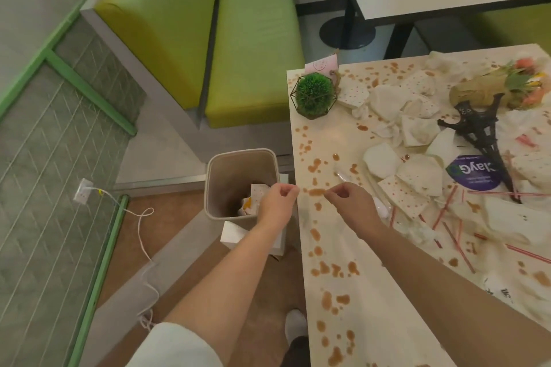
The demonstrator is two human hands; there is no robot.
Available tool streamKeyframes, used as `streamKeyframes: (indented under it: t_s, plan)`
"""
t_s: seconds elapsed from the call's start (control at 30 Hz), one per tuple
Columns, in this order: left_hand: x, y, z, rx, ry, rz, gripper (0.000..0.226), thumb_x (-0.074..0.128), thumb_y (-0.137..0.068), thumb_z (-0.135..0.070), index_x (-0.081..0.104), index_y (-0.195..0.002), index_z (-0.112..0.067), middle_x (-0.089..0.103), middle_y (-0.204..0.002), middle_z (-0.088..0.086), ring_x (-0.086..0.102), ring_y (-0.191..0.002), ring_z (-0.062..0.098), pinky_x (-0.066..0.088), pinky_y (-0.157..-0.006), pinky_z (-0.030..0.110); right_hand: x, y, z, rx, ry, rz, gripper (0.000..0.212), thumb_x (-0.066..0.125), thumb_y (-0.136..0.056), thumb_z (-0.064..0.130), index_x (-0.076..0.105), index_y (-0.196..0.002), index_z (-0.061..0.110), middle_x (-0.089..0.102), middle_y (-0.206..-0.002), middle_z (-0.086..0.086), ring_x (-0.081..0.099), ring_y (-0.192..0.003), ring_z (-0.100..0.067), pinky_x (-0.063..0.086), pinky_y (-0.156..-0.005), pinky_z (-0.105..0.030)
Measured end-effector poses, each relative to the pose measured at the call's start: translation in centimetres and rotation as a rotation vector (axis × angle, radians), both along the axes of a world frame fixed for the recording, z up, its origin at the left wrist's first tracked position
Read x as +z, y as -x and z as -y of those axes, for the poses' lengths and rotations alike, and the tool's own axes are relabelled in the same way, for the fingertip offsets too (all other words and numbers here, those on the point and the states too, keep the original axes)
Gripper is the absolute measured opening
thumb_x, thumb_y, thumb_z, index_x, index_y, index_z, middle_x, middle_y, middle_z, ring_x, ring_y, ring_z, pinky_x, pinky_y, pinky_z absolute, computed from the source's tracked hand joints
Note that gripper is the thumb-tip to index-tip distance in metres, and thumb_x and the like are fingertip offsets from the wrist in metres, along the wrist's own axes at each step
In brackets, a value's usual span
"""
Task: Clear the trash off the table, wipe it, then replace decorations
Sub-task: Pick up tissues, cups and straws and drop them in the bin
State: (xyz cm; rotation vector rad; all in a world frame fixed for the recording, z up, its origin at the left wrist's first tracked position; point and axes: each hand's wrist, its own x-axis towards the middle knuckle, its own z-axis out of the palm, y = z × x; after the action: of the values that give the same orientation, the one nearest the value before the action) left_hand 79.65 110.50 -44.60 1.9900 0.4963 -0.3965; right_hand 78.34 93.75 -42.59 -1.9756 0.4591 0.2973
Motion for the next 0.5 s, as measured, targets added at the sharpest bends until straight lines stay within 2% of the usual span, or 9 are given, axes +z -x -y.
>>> streamKeyframes:
  t_s: [0.07, 0.17, 0.23, 0.33, 0.4, 0.5]
  plan:
    - [0.0, 0.3, 1.5, -0.033, 0.001, 0.013, 0.015, 0.055, -0.096, -0.040, 0.061, -0.102, -0.027, 0.065, -0.098, -0.008, 0.062, -0.094, 0.014, 0.052, -0.081, 0.033, 0.3, 0.0, 1.4, 0.023, 0.088, -0.005, 0.017, 0.062, -0.092, 0.030, 0.066, -0.088, 0.014, 0.065, -0.084, 0.004, 0.058, -0.074, -0.013, 0.043, -0.056, -0.022]
    - [-0.1, 0.6, 3.4, -0.070, -0.023, 0.004, 0.015, 0.054, -0.097, -0.040, 0.060, -0.102, -0.028, 0.065, -0.095, -0.007, 0.062, -0.090, 0.012, 0.049, -0.073, 0.029, 0.3, -0.2, 3.5, 0.142, 0.360, -0.044, 0.023, 0.052, -0.097, 0.032, 0.069, -0.091, 0.018, 0.068, -0.081, 0.003, 0.062, -0.065, -0.014, 0.045, -0.049, -0.025]
    - [0.0, 0.8, 4.4, -0.074, -0.036, -0.001, 0.014, 0.053, -0.098, -0.040, 0.059, -0.103, -0.028, 0.064, -0.094, -0.008, 0.061, -0.086, 0.012, 0.048, -0.068, 0.028, 0.1, -0.6, 4.8, 0.227, 0.549, -0.057, 0.026, 0.047, -0.099, 0.027, 0.072, -0.103, 0.023, 0.071, -0.086, 0.004, 0.065, -0.069, -0.016, 0.045, -0.052, -0.026]
    - [-0.2, 1.0, 5.6, -0.071, -0.047, -0.005, 0.015, 0.053, -0.097, -0.042, 0.059, -0.105, -0.031, 0.065, -0.100, -0.009, 0.062, -0.091, 0.012, 0.053, -0.077, 0.033, -0.3, -1.0, 6.4, 0.328, 0.753, -0.038, 0.027, 0.050, -0.098, 0.027, 0.068, -0.118, 0.025, 0.067, -0.111, 0.004, 0.066, -0.090, -0.019, 0.045, -0.063, -0.028]
    - [-0.5, 1.1, 6.3, -0.063, -0.054, -0.015, 0.017, 0.054, -0.096, -0.043, 0.060, -0.107, -0.031, 0.065, -0.102, -0.009, 0.062, -0.092, 0.012, 0.053, -0.079, 0.034, -0.5, -1.1, 7.1, 0.391, 0.811, -0.025, 0.025, 0.054, -0.096, 0.035, 0.067, -0.113, 0.021, 0.063, -0.114, 0.002, 0.065, -0.093, -0.020, 0.048, -0.069, -0.031]
    - [-0.4, 1.1, 7.1, -0.052, -0.068, -0.016, 0.020, 0.054, -0.096, -0.042, 0.061, -0.109, -0.029, 0.065, -0.104, -0.008, 0.062, -0.092, 0.012, 0.048, -0.072, 0.028, -0.9, -1.4, 7.6, 0.474, 0.851, -0.023, 0.031, 0.056, -0.095, 0.045, 0.067, -0.107, 0.019, 0.065, -0.106, 0.002, 0.066, -0.090, -0.019, 0.049, -0.070, -0.031]
